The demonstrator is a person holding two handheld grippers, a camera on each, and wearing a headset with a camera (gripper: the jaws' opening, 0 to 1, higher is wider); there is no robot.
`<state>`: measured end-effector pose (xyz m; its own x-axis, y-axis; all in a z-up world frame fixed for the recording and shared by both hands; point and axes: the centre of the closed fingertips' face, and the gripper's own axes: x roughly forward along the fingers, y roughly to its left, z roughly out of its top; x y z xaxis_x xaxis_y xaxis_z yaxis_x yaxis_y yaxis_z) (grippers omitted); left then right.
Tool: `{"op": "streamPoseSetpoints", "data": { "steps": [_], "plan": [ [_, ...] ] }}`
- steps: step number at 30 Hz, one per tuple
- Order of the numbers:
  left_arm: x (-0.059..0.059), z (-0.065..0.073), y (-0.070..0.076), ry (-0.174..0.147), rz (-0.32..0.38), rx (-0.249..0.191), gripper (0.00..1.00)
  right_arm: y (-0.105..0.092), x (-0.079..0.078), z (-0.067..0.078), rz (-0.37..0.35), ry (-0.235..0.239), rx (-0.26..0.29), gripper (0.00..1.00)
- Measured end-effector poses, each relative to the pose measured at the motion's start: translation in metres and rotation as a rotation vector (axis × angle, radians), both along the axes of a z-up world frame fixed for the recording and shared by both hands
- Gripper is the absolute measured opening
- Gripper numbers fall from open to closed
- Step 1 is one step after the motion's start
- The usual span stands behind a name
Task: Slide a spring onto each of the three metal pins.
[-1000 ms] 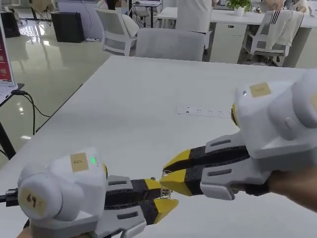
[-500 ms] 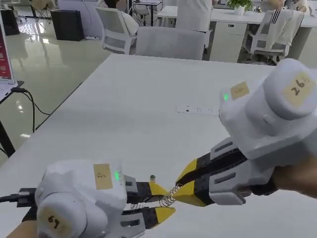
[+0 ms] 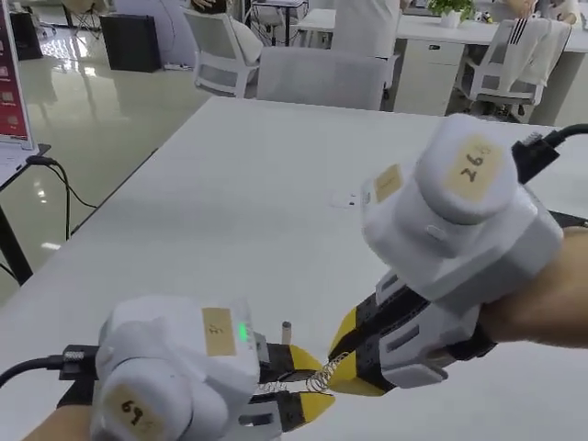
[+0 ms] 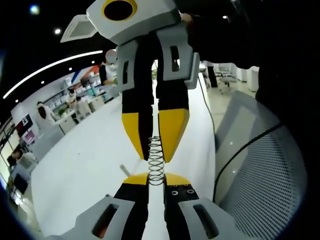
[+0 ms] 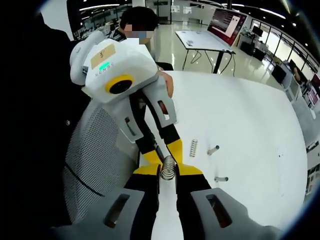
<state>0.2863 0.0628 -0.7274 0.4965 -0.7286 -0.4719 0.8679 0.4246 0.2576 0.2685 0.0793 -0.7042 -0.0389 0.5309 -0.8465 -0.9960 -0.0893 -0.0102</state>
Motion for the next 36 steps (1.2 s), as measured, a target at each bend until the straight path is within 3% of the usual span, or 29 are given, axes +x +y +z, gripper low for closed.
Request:
{"op": "streamPoseSetpoints", "data": {
  "steps": [2, 4, 11, 16, 19, 23, 29, 36],
  "plan": [
    [0.001, 0.001, -0.001, 0.015, 0.007, -0.022, 0.02, 0.000, 0.001, -0.001, 0.004, 0.004, -0.008, 0.09],
    [0.001, 0.007, -0.004, 0.070, 0.030, -0.111, 0.02, 0.000, 0.002, -0.003, 0.013, 0.002, -0.017, 0.09],
    [0.003, 0.007, -0.002, 0.130, 0.049, -0.164, 0.02, 0.000, 0.005, -0.006, 0.009, 0.011, -0.035, 0.09],
    [0.003, 0.007, -0.002, 0.129, 0.041, -0.189, 0.06, 0.001, 0.006, -0.007, 0.001, 0.031, -0.050, 0.08],
    [0.004, 0.006, 0.000, 0.132, 0.043, -0.210, 0.12, 0.001, 0.011, -0.004, -0.005, 0.021, -0.054, 0.08],
    [0.006, 0.002, 0.008, 0.132, 0.061, -0.204, 0.17, 0.000, 0.018, 0.000, -0.014, 0.009, -0.054, 0.08],
    [0.009, -0.002, 0.030, 0.137, 0.120, -0.219, 0.27, -0.009, 0.035, -0.001, -0.050, -0.009, -0.067, 0.08],
    [0.009, 0.000, 0.055, 0.150, 0.211, -0.298, 0.36, -0.019, 0.057, 0.000, -0.104, -0.026, -0.073, 0.08]
  ]
}}
